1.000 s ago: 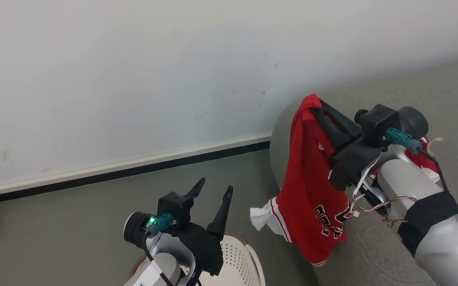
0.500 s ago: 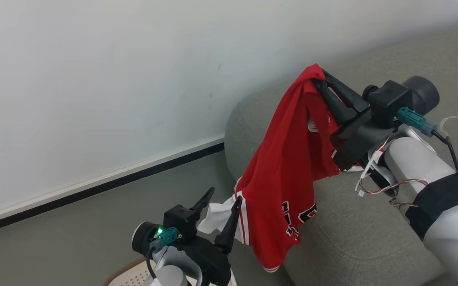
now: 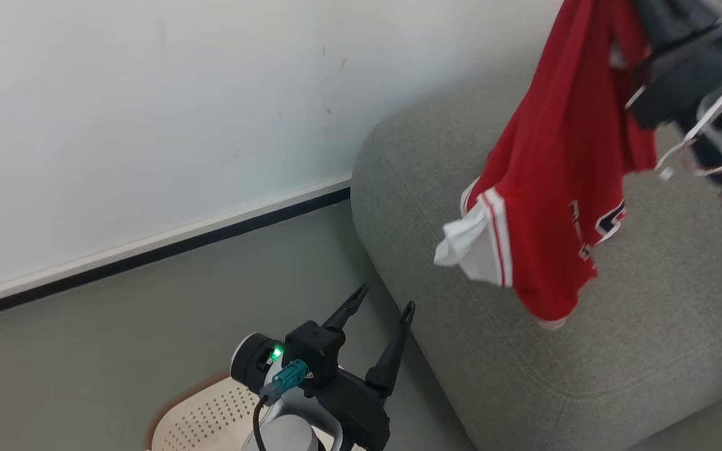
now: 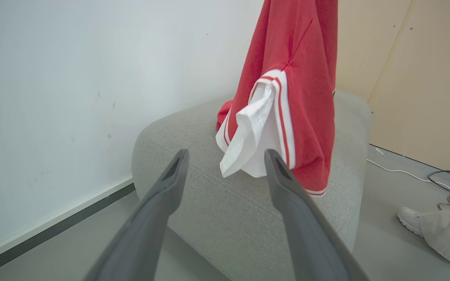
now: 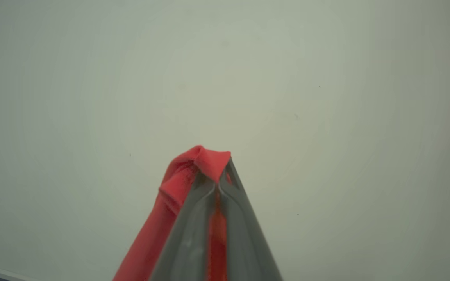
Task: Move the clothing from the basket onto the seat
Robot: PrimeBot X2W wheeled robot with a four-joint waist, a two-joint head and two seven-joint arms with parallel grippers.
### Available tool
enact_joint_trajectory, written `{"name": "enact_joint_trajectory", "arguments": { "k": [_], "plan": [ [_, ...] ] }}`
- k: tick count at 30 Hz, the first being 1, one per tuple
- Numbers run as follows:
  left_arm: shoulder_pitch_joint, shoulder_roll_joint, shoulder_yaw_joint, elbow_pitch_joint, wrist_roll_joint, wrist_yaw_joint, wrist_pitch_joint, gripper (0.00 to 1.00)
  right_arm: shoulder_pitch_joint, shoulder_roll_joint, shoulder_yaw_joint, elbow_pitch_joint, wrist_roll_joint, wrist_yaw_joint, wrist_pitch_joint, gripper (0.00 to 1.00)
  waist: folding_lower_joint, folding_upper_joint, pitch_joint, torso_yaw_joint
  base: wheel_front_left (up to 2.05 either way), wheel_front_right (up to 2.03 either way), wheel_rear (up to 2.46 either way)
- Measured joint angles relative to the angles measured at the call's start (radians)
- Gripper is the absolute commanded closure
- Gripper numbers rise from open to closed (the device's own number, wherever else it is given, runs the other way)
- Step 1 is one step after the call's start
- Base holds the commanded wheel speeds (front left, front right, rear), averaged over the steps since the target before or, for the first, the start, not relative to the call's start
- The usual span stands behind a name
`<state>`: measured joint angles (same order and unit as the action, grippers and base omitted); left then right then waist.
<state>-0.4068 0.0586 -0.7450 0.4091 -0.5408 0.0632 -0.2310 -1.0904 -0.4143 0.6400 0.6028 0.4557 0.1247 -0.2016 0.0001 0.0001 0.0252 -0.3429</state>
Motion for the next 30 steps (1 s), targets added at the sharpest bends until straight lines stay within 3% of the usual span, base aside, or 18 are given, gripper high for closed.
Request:
{"name": "enact_joint_trajectory", "arguments": {
  "k": [11, 16, 24, 30],
  "plan": [
    [-0.046, 0.061, 0.014, -0.101, 0.054, 0.016, -0.001, 0.0, -0.329, -0.182, -0.112, 0.093, -0.025, -0.001, 0.083, 1.0, 0.0001, 0.0, 0.139, 0.08, 0.0, 0.0, 0.0],
    [-0.088, 0.079, 0.027, -0.152, 0.069, 0.017, 0.0, 0.0, -0.367, -0.224, -0.141, 0.143, -0.025, -0.011, 0.096, 1.0, 0.0001, 0.0, 0.206, 0.115, 0.0, 0.0, 0.0],
    [-0.138, 0.108, 0.034, -0.221, 0.111, 0.026, 0.016, 0.0, -0.308, -0.223, -0.156, 0.226, 0.007, -0.011, 0.095, 1.0, 0.0002, 0.0001, 0.321, 0.153, 0.0, 0.0, 0.0],
    [-0.17, 0.14, 0.03, -0.261, 0.138, 0.026, 0.045, 0.0, -0.182, -0.142, -0.163, 0.307, 0.066, -0.011, 0.067, 1.0, 0.0001, 0.0001, 0.424, 0.155, 0.0, 0.0, 0.0]
  ]
}}
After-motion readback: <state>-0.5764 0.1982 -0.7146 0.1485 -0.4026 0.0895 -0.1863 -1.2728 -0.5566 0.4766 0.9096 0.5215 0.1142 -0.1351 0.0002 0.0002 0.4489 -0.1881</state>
